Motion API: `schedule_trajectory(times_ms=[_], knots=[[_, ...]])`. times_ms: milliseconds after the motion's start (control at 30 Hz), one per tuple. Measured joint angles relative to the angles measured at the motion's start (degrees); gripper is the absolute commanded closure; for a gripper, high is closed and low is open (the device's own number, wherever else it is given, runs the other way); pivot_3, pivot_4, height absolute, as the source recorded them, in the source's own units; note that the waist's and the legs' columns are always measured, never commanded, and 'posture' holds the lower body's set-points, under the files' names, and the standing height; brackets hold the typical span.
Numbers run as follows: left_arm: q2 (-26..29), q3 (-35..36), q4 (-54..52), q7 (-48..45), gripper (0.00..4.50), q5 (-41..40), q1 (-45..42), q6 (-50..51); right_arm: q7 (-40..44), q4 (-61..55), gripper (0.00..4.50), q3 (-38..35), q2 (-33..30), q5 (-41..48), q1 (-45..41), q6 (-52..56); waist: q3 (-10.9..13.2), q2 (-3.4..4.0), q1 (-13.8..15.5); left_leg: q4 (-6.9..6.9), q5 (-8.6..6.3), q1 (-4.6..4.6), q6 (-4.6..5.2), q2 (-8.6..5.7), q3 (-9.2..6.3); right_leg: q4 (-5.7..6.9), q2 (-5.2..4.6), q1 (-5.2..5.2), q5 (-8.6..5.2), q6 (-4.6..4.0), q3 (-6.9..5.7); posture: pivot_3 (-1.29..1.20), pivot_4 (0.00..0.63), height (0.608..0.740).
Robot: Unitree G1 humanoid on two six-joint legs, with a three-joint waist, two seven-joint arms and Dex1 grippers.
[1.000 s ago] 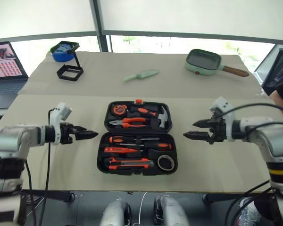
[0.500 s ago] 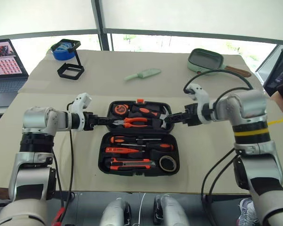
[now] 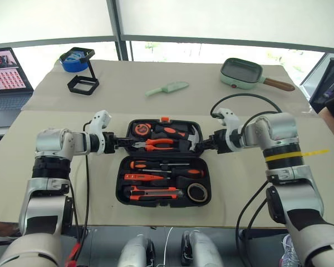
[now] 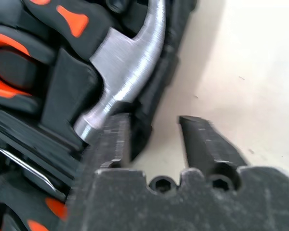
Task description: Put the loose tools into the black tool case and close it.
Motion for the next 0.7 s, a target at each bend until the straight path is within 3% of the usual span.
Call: schedule_trajectory(times_ms=[67, 133, 267, 367, 500, 633, 700], knots=[[-0.38, 0.84, 0.61, 0.18, 3.93, -0.06, 0.01, -0.01, -0.52, 0.87, 4.5, -1.02, 0.04, -0.02, -0.13, -0.79, -0.03, 0.0, 0.04, 0.0, 0.0, 0.09, 0.0, -0.01, 0.0, -0.01, -0.04, 0.1, 0.02, 0.05, 0.0, 0.0, 0.15, 0.74], [-1.24, 2.5, 0.87, 0.89, 4.48, -0.2, 0.05, -0.12, -0.74, 1.24, 4.5, -2.27, 0.36, -0.02, 0.45, -1.91, -0.04, 0.01, 0.12, 0.01, -0.01, 0.16, 0.0, -0.02, -0.02, -0.02, -0.08, 0.19, 0.06, 0.11, 0.0, 0.0, 0.15, 0.74], [-2.97, 5.84, 0.1, 2.6, 4.48, -0.09, 2.11, -4.21, -0.2, -0.81, 4.5, -4.71, 1.63, 0.96, 3.87, -8.37, -0.04, 0.01, -0.16, -0.02, 0.08, 0.26, -0.1, 0.0, -0.01, -0.05, -0.09, 0.22, 0.12, 0.3, 0.12, 0.0, 0.15, 0.74], [-4.47, 7.06, -7.31, 0.49, 4.48, 0.03, 10.18, -17.68, 1.96, -8.17, 4.5, -5.03, 1.77, 0.9, 11.87, -22.86, 0.0, 0.06, -0.21, -0.11, -0.06, -0.01, -0.48, 0.03, 0.01, -0.02, -0.12, -0.15, 0.31, -0.01, 0.21, 0.0, 0.15, 0.74], [-5.65, 8.21, -13.1, -2.57, 4.48, -0.11, 17.41, -30.14, 4.49, -15.58, 4.5, -5.26, 0.94, 0.86, 19.13, -34.76, 0.04, 0.09, -0.04, -0.13, 0.2, -0.21, -0.18, 0.08, 0.05, -0.13, 0.09, -0.28, 0.37, -0.15, 0.04, 0.0, 0.15, 0.74], [-6.39, 8.85, -18.15, -6.69, 4.48, 0.37, 24.74, -44.11, 10.86, -21.63, 4.5, -0.57, -4.12, -8.05, 30.52, -68.33, 0.04, 0.09, 0.1, -0.46, 0.16, -0.2, -0.11, -0.06, 0.1, -0.38, 0.07, -0.25, 0.27, 0.06, 0.07, 0.0, 0.15, 0.74], [-5.53, 8.09, -18.86, -9.95, 4.48, 4.71, 29.6, -59.2, 10.16, -21.33, 4.5, 0.87, -5.38, -13.05, 34.23, -82.7, 0.04, 0.08, -0.25, -0.59, 0.15, -0.05, -0.1, -0.08, 0.27, -0.5, 0.04, -0.24, 0.28, 0.06, 0.14, 0.0, 0.15, 0.74]])
